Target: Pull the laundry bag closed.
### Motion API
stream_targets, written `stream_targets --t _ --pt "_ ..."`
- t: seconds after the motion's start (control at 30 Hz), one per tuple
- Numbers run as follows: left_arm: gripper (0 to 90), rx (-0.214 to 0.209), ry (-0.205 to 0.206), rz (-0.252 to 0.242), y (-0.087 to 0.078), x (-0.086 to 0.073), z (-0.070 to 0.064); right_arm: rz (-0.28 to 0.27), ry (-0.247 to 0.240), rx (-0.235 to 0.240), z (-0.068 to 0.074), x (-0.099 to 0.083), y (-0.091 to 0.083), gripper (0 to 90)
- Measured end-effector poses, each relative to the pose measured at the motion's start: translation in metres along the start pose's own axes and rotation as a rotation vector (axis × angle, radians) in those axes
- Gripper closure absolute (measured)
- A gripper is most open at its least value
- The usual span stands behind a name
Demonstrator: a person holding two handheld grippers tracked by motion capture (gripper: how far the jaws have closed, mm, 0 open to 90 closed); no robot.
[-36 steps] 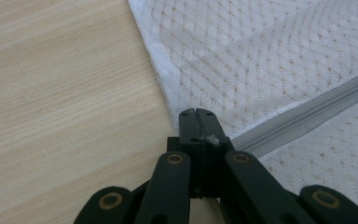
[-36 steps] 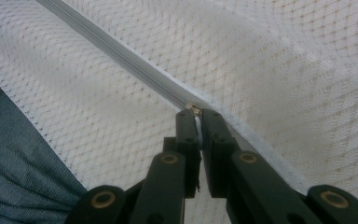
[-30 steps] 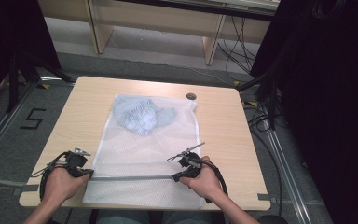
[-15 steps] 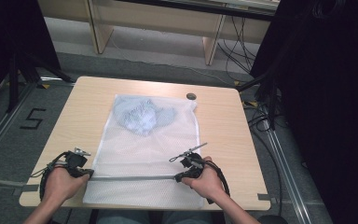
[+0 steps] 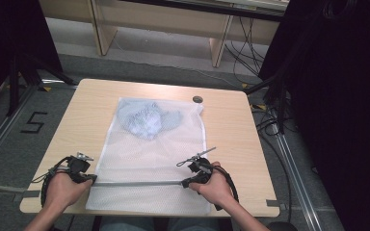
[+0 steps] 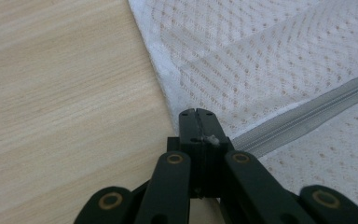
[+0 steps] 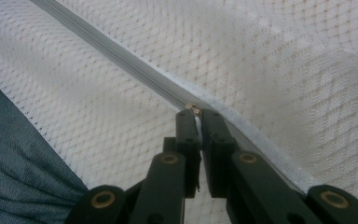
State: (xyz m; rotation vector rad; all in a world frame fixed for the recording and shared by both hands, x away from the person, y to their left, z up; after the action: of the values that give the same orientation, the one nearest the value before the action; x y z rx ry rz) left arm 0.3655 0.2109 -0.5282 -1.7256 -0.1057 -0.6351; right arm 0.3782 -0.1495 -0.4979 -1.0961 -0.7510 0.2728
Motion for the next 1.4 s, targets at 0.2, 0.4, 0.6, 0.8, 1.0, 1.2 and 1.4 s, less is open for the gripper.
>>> stream_targets --t 0.2,0.4,0.6,0.8,1.0,1.2,1.4 --pt "89.7 0.0 0.0 -0.001 0.0 0.0 0.0 0.008 0.026 0.006 -0.001 -0.001 -0.001 86.9" --pt "89.7 0.0 0.0 0.0 0.0 0.0 0.0 0.001 0.024 0.009 -0.004 -0.003 -0.002 87.0" --pt "89.7 0.0 0.001 0.0 0.0 0.0 0.0 0.018 0.042 0.01 -0.005 -0.004 -0.003 87.0" --pt "89.7 -0.001 0.002 -0.002 0.0 0.0 0.0 0.003 0.02 0.016 -0.008 -0.005 -0.003 87.0" --pt "89.7 -0.001 0.003 0.003 0.0 0.0 0.0 0.006 0.041 0.013 -0.01 -0.007 -0.006 86.9" --pt "89.7 0.001 0.003 -0.006 0.0 0.0 0.0 0.02 0.071 0.013 -0.01 -0.009 -0.007 87.0" --pt "89.7 -0.002 0.003 -0.003 0.0 0.0 0.0 0.01 0.063 0.007 -0.014 -0.01 -0.009 87.0"
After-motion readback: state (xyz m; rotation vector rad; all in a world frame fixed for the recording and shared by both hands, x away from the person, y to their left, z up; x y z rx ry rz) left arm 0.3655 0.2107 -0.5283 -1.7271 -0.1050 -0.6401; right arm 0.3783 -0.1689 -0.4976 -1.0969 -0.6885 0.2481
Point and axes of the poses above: each handheld gripper's, and its own axes: y roughly forward along the jaws, x roughly out of its top, z roughly to its left, the point moved 4 cm from there along y, roughly forward along the jaws, and after that the axes turned 4 degrees about -y, right-handed, at the moved point
